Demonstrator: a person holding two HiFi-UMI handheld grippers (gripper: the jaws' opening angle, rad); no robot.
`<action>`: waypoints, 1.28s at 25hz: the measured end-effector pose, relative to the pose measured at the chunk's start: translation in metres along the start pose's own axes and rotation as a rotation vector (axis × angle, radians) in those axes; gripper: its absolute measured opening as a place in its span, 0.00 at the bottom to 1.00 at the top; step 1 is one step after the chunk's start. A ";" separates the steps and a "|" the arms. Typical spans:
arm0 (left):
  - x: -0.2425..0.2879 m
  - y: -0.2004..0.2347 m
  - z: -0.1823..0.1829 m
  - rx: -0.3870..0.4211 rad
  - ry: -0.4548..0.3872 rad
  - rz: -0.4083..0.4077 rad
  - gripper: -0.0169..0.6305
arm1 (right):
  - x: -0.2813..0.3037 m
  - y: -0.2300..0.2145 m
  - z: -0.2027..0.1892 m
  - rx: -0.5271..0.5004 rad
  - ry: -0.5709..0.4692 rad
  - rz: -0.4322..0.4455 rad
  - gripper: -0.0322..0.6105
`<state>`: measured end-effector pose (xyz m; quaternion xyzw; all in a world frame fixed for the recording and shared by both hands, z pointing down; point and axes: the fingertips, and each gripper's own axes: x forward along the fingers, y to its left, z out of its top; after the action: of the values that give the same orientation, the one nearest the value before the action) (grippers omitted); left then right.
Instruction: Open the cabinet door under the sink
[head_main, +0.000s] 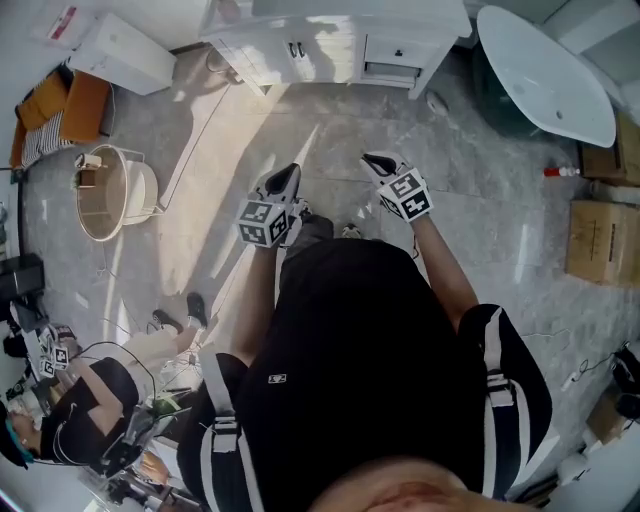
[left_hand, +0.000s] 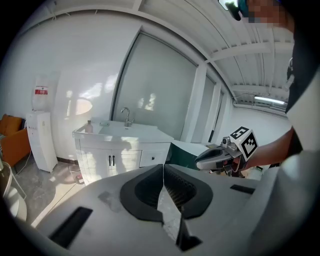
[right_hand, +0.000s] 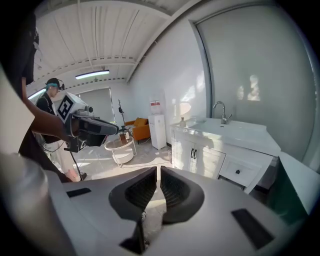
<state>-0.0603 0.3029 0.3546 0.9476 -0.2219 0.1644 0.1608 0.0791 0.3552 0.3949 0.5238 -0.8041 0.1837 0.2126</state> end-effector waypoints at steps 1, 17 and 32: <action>-0.001 0.002 0.000 -0.007 -0.001 -0.001 0.05 | 0.001 -0.001 0.001 0.006 -0.005 -0.004 0.17; 0.007 0.092 0.010 -0.093 0.008 -0.017 0.05 | 0.070 -0.002 0.038 0.017 0.049 -0.007 0.17; 0.045 0.202 0.039 -0.053 0.049 -0.145 0.05 | 0.157 -0.025 0.079 0.073 0.066 -0.135 0.17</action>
<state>-0.1077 0.1000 0.3835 0.9523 -0.1529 0.1694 0.2028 0.0337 0.1846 0.4142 0.5780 -0.7522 0.2155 0.2318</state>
